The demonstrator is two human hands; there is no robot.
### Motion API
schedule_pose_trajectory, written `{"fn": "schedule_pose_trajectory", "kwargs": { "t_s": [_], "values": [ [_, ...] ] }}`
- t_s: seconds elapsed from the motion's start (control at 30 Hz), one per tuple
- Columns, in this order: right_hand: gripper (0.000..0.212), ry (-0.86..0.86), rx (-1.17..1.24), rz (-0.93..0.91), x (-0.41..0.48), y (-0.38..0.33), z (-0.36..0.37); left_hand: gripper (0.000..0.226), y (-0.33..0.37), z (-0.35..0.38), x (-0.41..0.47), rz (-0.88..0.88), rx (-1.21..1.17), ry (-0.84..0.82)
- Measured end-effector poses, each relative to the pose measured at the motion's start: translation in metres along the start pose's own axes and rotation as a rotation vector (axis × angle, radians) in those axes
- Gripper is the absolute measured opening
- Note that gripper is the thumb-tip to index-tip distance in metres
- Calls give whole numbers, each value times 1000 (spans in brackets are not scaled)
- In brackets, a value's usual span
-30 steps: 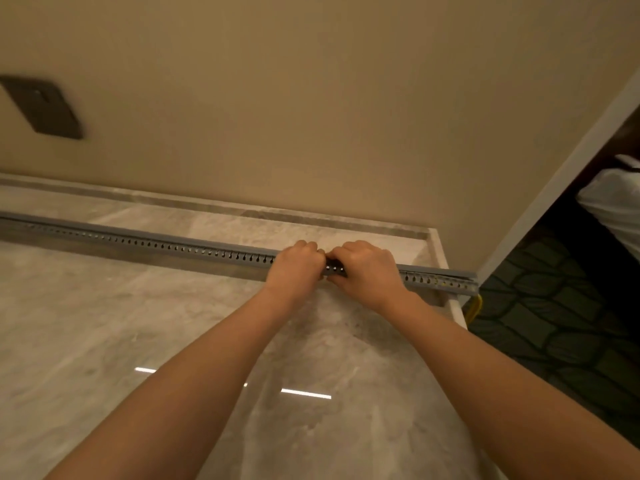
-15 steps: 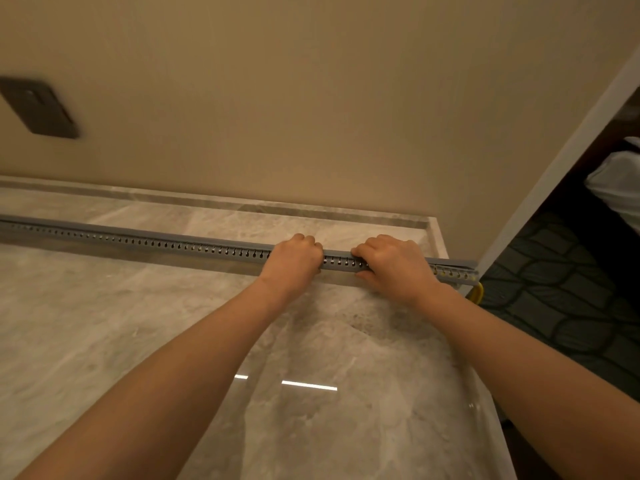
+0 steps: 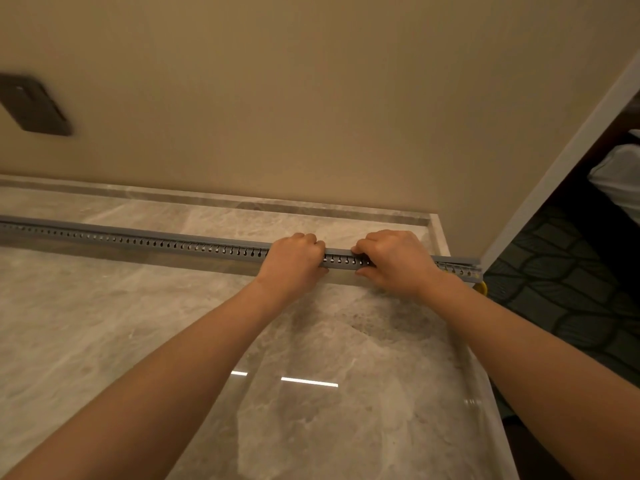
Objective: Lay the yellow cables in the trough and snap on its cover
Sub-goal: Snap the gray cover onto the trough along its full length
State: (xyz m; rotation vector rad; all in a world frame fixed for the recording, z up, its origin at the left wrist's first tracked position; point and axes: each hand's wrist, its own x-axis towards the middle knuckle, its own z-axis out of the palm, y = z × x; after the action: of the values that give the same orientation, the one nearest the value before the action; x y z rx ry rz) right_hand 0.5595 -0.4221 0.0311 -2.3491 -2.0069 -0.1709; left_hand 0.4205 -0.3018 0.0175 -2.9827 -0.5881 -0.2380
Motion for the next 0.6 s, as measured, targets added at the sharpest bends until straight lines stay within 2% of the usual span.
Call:
{"fn": "schedule_pose_trajectory", "kwargs": {
  "t_s": [0.23,0.37,0.6],
  "values": [
    [29,64,23,4,-2,0,3,29,28,2,9,78,-114,101],
    [29,77,58,26,-4,0,5,25,29,-1,12,62,-50,53],
    [33,99,143,106,-9,-1,7,19,31,-7,17,135,57,-13]
  ]
}}
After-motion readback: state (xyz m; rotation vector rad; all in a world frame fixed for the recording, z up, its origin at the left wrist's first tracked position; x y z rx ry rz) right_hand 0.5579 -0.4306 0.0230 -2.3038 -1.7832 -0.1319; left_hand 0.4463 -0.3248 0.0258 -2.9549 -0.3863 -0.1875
